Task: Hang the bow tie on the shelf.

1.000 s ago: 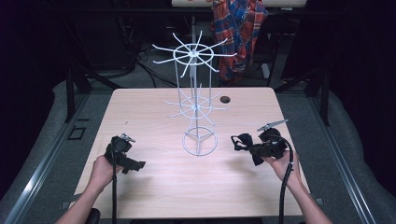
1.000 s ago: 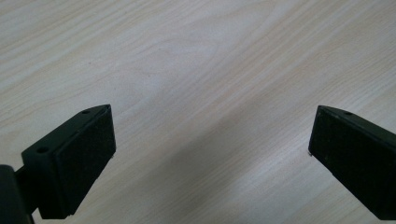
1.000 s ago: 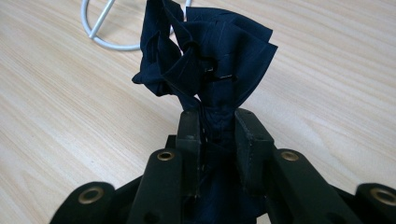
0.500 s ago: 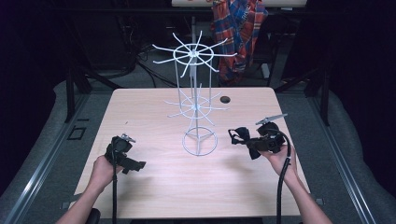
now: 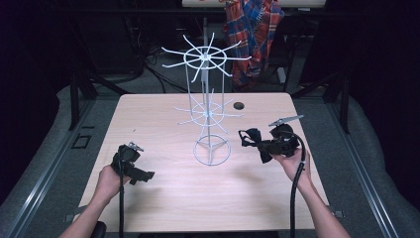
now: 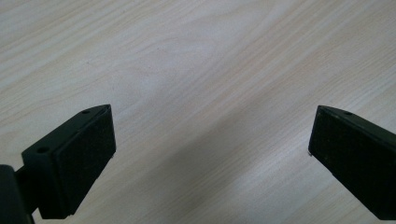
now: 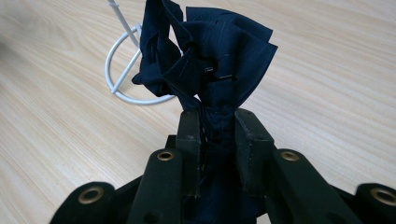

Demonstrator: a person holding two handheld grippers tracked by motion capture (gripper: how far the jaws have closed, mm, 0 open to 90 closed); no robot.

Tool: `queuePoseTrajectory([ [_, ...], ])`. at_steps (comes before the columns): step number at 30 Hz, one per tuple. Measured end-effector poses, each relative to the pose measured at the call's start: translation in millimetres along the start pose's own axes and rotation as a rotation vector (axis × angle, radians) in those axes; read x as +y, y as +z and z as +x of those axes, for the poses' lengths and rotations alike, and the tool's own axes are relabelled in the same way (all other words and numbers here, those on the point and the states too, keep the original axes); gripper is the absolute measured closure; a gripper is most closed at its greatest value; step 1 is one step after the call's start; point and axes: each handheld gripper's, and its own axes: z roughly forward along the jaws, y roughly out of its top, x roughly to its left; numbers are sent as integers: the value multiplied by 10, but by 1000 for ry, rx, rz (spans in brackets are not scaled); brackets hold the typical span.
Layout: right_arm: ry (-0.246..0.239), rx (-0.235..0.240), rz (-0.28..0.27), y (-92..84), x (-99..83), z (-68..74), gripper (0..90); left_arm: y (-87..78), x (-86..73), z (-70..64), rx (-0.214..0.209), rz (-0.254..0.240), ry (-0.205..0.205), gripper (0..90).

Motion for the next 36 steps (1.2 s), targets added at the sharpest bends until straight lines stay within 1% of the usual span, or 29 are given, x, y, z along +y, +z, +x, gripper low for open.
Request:
queuePoseTrajectory([
  [5,6,5,-17,-42,4,-20,730,5,1,0,-1,0,1,8],
  [11,30,13,-64,-154,17,-64,730,1,-1,1,0,-2,0,8],
  [12,30,13,-64,-154,17,-64,730,1,-1,1,0,-2,0,8],
  [14,32,18,-83,-197,26,-72,730,1,-1,1,0,-1,0,8],
  [16,33,22,-84,-213,30,-74,730,0,-1,2,0,0,0,9],
  [20,32,30,-106,-262,45,-67,730,1,-1,3,1,-3,1,8],
  [23,33,34,-109,-284,49,-63,730,1,-1,3,0,-3,1,8],
  [25,36,37,-121,-316,52,-56,730,2,2,3,0,-3,2,8],
  [28,31,42,-122,-344,55,-57,730,6,5,-2,0,-5,3,9],
  [36,38,57,-156,-409,67,-46,730,-5,-5,6,-3,0,2,8],
])
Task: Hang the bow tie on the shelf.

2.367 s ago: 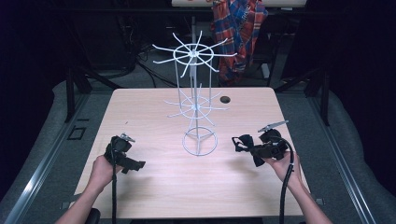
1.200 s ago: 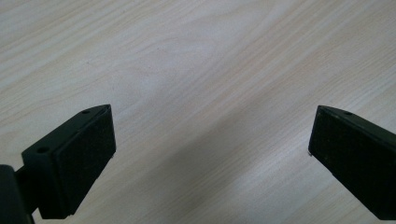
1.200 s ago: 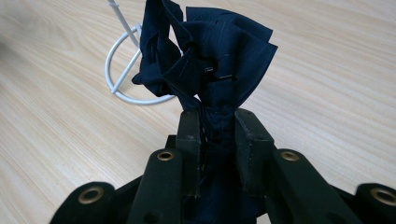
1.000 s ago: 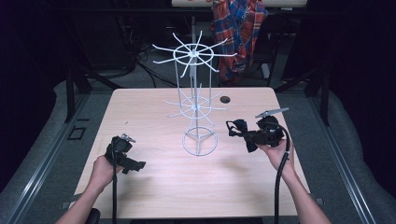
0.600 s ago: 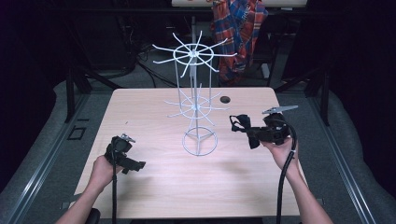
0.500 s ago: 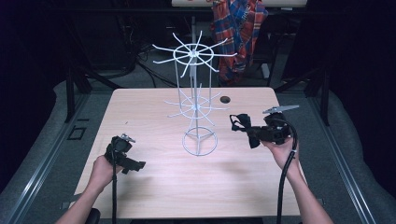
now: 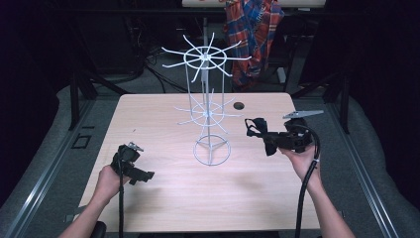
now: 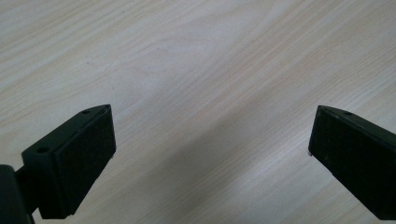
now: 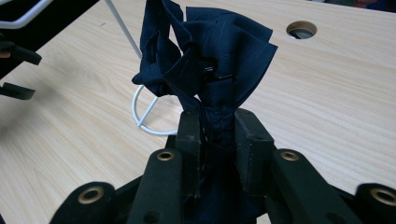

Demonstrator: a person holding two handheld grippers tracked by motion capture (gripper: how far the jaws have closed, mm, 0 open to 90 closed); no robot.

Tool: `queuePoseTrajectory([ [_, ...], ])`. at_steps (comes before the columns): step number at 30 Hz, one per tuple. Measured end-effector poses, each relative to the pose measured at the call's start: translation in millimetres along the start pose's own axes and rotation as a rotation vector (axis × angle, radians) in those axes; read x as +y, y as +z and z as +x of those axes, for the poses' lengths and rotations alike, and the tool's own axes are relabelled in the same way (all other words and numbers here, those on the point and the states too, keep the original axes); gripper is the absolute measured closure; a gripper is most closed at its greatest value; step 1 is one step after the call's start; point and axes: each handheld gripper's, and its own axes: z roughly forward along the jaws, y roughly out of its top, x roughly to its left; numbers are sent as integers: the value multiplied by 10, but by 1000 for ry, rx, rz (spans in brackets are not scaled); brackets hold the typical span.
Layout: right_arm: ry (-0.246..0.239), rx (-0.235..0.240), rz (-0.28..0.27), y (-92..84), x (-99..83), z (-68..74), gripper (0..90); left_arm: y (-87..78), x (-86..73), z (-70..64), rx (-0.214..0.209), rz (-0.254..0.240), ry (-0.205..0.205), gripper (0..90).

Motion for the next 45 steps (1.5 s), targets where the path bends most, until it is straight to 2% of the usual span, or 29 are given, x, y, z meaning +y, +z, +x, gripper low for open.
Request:
queuePoseTrajectory([
  [11,-13,12,-27,-69,62,18,730,-20,-41,20,1,0,-11,8],
  [18,-22,31,-45,-91,134,82,730,-37,-72,24,4,-5,-16,8],
  [29,-20,48,-56,-19,201,113,730,-31,-64,12,1,-2,-12,8],
  [45,33,60,-12,183,243,29,730,-28,-65,14,0,-3,-13,8],
])
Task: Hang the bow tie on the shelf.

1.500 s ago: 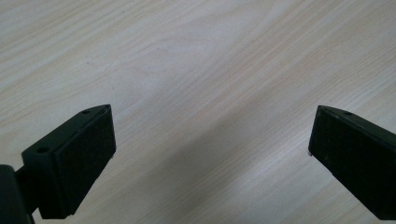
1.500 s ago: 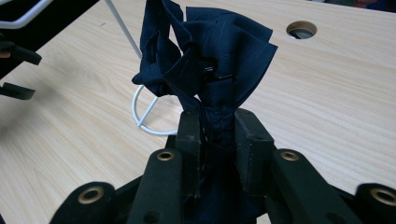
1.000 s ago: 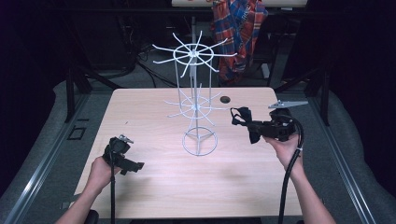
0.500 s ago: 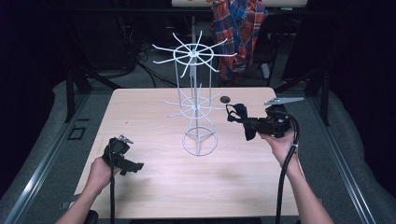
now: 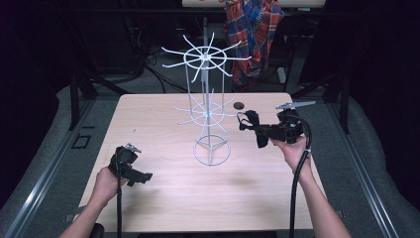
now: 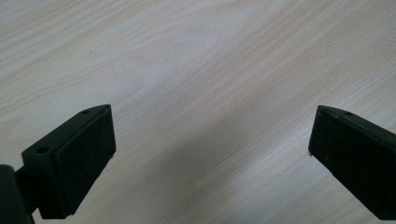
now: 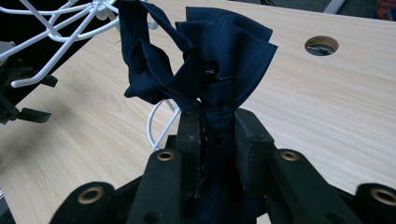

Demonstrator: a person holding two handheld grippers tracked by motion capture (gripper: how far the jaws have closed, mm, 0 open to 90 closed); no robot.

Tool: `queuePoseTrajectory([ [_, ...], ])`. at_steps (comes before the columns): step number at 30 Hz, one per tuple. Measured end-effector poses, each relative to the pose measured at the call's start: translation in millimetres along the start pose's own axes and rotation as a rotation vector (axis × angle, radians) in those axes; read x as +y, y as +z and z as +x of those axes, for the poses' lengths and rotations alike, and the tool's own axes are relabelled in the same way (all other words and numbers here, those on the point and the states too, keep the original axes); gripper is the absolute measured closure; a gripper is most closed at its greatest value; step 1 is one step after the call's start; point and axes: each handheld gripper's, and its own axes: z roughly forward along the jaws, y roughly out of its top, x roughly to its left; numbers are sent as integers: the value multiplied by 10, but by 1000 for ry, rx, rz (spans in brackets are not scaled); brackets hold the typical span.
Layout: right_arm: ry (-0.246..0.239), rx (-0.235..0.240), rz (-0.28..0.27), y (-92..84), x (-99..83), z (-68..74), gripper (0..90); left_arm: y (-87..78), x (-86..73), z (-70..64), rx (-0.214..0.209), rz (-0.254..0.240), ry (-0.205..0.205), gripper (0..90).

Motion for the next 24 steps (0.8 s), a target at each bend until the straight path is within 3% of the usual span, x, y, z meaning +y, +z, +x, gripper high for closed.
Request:
queuePoseTrajectory([
  [24,31,18,8,149,76,-47,729,2,1,-2,0,3,2,8],
])
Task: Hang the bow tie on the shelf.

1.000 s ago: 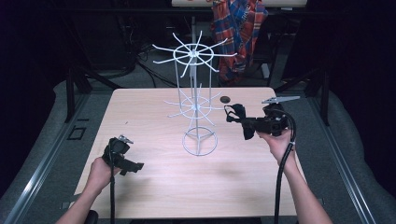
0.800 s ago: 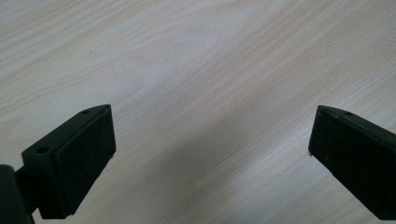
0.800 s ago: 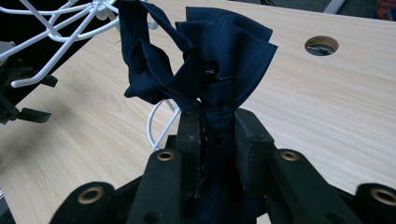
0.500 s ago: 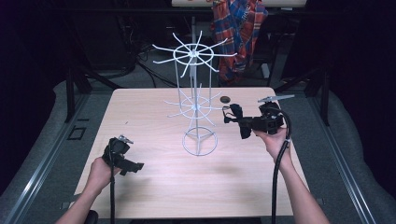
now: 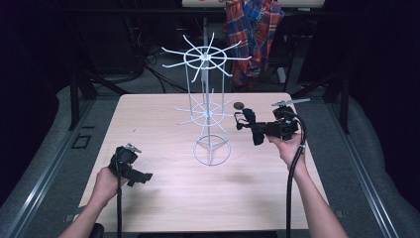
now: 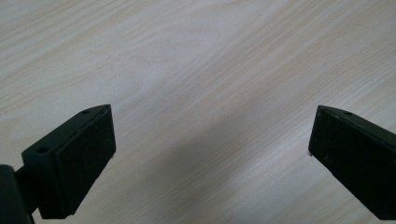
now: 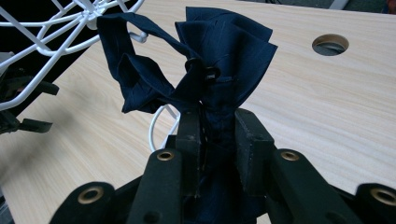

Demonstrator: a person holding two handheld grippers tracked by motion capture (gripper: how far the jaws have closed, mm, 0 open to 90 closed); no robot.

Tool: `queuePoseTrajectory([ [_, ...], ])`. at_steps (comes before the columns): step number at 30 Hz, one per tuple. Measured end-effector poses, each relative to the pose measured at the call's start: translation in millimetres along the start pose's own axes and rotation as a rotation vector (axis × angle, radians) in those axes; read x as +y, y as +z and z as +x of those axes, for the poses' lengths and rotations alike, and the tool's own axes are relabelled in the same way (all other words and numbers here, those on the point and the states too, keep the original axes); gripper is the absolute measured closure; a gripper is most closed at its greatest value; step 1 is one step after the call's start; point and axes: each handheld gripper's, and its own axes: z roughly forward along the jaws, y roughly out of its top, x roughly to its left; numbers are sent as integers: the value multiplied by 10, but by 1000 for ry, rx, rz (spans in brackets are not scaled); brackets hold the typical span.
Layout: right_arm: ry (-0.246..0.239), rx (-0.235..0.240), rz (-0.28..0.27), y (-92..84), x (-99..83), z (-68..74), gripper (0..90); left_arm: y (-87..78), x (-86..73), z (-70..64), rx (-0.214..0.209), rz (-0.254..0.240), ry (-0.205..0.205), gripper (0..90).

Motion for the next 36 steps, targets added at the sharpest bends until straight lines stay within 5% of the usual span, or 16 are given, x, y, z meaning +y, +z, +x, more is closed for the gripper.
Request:
queuePoseTrajectory([
  [36,-47,13,59,501,28,165,726,3,-6,3,0,7,-2,9],
])
